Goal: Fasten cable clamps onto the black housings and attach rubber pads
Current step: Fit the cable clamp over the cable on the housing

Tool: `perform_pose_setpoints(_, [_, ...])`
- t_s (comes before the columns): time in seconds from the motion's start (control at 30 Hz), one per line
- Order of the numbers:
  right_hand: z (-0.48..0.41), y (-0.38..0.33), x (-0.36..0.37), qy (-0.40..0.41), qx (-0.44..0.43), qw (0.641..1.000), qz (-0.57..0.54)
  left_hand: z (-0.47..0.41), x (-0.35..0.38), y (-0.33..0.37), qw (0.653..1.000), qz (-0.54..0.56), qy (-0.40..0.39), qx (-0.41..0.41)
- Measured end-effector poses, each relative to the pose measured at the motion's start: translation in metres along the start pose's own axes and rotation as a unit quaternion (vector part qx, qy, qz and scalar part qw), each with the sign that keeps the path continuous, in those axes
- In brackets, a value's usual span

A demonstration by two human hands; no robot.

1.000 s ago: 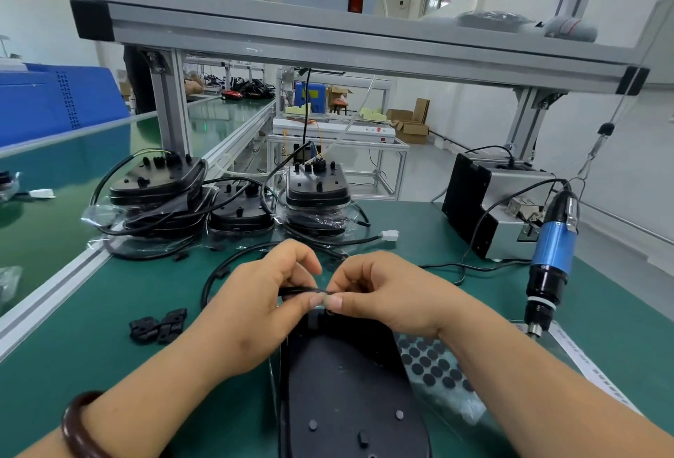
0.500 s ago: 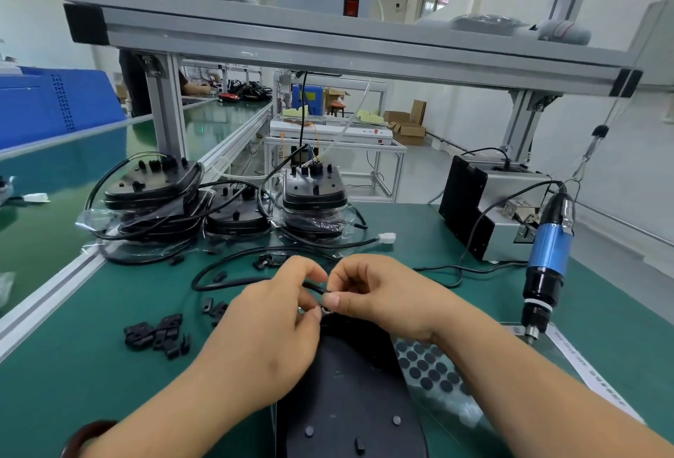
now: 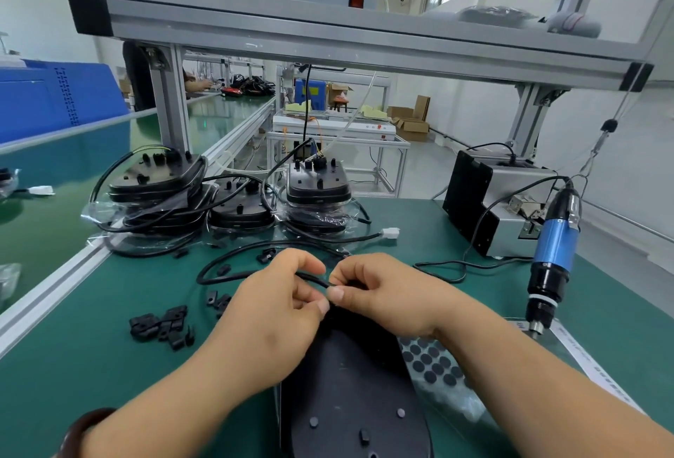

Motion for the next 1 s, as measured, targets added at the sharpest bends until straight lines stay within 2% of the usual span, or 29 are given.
perform_pose_setpoints(0.1, [-0.001, 0.007, 0.002, -0.016, 0.013, 0.997, -0.068, -0.004, -0.004, 0.001, 0.999, 0.030, -0.042, -0.017])
perform_pose_setpoints(0.23, [-0.007, 0.016, 0.007, -0.044, 0.030, 0.990, -0.128, -0.011, -0.035, 0.018, 0.992, -0.082, 0.052, 0.077])
perform_pose_setpoints(0.27, [-0.008, 0.017, 0.007, -0.050, 0.029, 0.989, -0.134, -0.010, -0.035, 0.022, 0.986, -0.121, 0.053, 0.099])
perform_pose_setpoints(0.33, [-0.012, 0.016, 0.008, -0.069, 0.026, 0.988, -0.135, -0.010, -0.020, 0.020, 0.977, -0.183, 0.000, 0.111])
perform_pose_setpoints(0.43, [-0.015, 0.011, 0.015, -0.113, 0.021, 0.982, -0.152, -0.009, -0.003, 0.010, 0.976, -0.168, -0.100, 0.100])
perform_pose_setpoints(0.5, [-0.017, 0.013, 0.017, -0.133, 0.031, 0.975, -0.173, -0.008, 0.001, 0.009, 0.972, -0.164, -0.124, 0.112])
perform_pose_setpoints(0.7, [-0.019, 0.021, 0.019, -0.145, 0.055, 0.964, -0.217, -0.008, -0.002, 0.017, 0.968, -0.186, -0.068, 0.153])
perform_pose_setpoints(1.0, [-0.015, 0.026, 0.017, -0.115, 0.058, 0.958, -0.255, -0.012, -0.006, 0.016, 0.967, -0.211, -0.030, 0.137])
Point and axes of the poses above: each hand's wrist, its own z-axis away from the middle knuckle, its own x-axis out of the palm, y = z × x, the point moved 9 cm from there along -z, towards the middle knuckle
